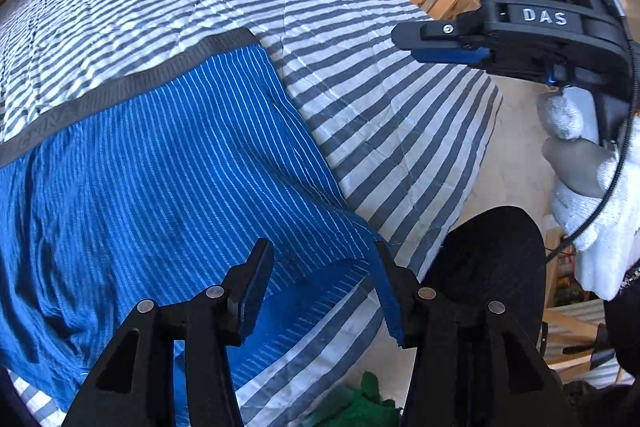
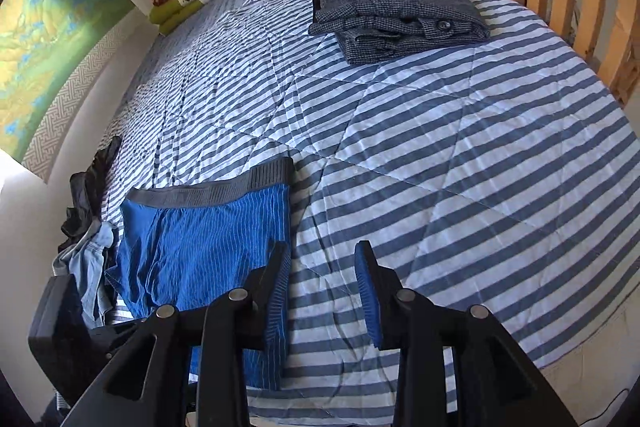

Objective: Fold small clothes

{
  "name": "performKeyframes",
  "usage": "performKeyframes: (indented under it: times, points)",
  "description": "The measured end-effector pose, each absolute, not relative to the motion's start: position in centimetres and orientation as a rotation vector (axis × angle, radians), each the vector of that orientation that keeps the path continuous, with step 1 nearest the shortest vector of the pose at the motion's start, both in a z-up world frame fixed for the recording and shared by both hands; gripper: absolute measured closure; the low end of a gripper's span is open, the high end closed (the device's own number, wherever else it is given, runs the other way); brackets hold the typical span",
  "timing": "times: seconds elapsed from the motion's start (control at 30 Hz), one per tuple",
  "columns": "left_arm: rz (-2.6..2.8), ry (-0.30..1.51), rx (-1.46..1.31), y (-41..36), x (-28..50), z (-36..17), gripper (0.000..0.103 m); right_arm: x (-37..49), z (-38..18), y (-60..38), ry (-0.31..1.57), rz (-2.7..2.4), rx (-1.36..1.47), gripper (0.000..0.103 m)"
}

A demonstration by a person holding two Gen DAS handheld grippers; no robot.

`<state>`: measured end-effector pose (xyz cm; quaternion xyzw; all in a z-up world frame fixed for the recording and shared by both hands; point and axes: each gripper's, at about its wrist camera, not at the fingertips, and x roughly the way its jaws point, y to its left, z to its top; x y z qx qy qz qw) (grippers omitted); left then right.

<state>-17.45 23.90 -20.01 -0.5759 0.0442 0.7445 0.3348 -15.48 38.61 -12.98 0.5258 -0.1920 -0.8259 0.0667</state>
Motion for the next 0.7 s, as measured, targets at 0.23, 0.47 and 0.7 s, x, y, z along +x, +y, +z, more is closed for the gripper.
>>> performKeyframes:
  times: [0.23, 0.47, 0.7]
  points:
    - [1.952, 0.091, -1.528, 26.0, -18.0, -21.4, 0.076, -16.4, -14.3, 38.7, -0.543, -2.496, 1.610, 0.072]
    - [1.972, -0.024, -1.546, 25.0, -18.7, -21.5, 0.099, -19.0, -15.0, 36.1, -0.354, -2.524, 1.610, 0.072]
    - [1.988, -0.121, -1.503, 23.5, -18.6, -20.1, 0.099, -21.2, -15.8, 34.2, -0.266, -2.491, 1.618, 0.072]
